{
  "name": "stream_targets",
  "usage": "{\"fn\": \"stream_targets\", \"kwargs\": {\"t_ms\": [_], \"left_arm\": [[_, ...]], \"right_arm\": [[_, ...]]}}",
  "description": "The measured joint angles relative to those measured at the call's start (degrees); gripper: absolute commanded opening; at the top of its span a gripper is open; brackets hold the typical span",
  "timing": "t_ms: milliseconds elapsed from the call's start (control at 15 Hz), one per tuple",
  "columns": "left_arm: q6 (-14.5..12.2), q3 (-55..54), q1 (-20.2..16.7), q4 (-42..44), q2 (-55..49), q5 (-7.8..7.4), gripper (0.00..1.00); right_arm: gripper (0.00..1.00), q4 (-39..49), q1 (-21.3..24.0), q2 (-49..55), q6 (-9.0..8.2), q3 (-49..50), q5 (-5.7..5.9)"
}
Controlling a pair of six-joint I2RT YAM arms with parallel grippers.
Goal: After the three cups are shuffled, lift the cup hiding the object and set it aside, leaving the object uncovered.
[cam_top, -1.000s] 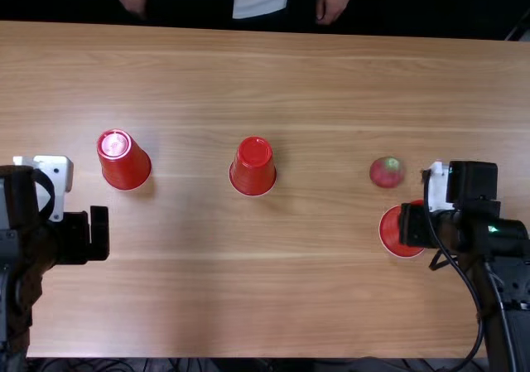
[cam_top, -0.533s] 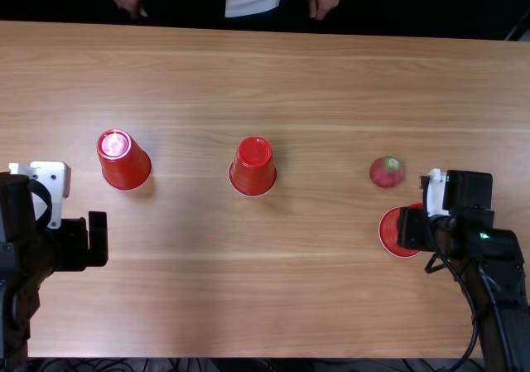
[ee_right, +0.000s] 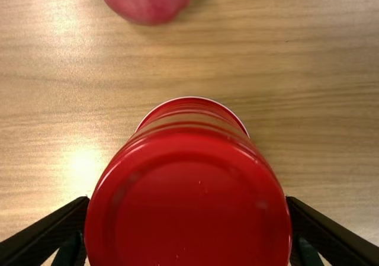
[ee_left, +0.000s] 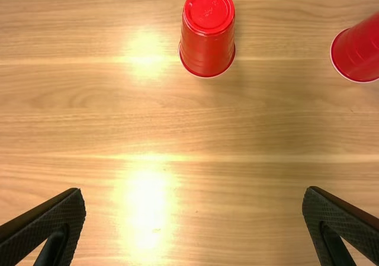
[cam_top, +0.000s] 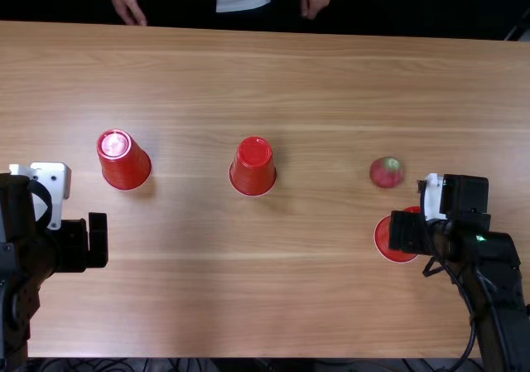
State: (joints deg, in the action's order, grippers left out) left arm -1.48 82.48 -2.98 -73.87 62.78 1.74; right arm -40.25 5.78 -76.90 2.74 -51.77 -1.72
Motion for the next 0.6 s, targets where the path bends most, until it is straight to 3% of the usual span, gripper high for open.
{"fn": "stream_targets", "kwargs": {"t_ms": [400,600], "left_arm": [[0.02,-1.14,0.0,0.0,-1.44,-0.02,1.0],[0.04,-3.13,0.0,-0.09,-2.95,-0.02,1.0]], "right_arm": [[1.0,1.01,-0.42,10.75,0.13,-6.58,0.0],[1.0,0.72,-5.33,10.95,0.02,-8.37,-0.02]]}}
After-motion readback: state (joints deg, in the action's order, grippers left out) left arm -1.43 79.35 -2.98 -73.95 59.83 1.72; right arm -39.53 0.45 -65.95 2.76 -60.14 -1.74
